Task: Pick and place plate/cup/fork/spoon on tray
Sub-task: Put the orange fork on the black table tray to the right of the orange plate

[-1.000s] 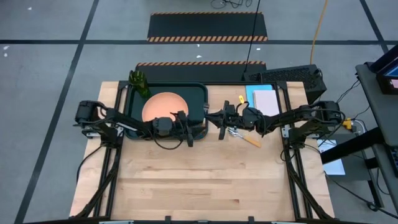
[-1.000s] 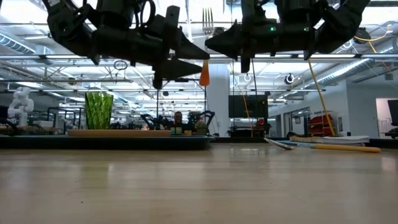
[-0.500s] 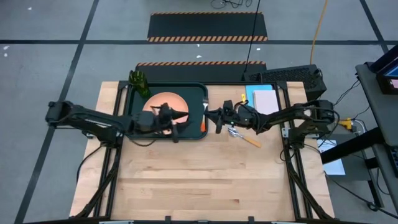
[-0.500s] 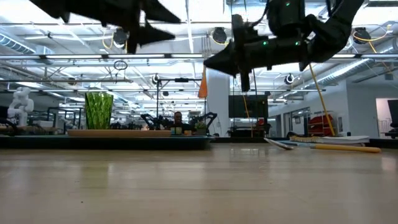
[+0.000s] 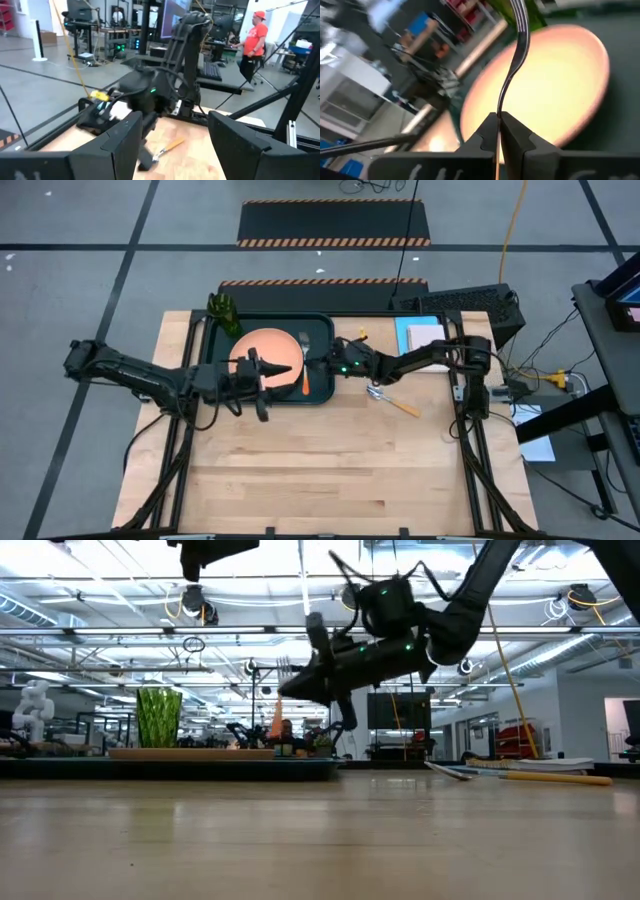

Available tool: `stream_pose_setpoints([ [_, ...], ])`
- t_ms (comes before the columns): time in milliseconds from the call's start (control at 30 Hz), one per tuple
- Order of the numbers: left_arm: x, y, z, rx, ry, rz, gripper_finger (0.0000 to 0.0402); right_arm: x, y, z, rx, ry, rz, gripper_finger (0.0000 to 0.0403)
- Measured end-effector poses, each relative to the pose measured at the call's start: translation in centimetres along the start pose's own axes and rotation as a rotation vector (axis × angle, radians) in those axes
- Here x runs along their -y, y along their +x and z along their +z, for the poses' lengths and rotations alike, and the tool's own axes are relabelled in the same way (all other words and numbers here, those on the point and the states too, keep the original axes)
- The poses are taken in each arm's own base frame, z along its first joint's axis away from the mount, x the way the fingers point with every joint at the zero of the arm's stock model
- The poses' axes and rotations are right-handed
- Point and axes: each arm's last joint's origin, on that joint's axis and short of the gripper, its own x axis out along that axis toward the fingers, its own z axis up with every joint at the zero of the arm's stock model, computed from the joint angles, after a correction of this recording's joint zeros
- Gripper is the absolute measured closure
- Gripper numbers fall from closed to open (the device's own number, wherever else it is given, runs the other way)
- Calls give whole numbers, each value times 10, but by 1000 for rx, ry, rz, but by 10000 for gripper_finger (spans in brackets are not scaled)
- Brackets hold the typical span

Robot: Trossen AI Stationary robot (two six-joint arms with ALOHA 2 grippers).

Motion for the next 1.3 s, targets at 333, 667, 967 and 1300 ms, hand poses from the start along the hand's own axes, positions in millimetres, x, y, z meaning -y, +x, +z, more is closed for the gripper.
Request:
stream_pose_setpoints([
  [333,5,-2,1,11,28,-24,174,19,2,2,-32,93,-182,403],
  [667,6,-2,3,29,21,-26,174,36,4,-2,-59,219,-231,403],
  [967,6,-2,4,46,25,-30,174,42,24,-7,-104,263,-220,403],
  [1300,7,-2,3,38,32,-33,174,50,26,-2,-121,278,-277,391],
])
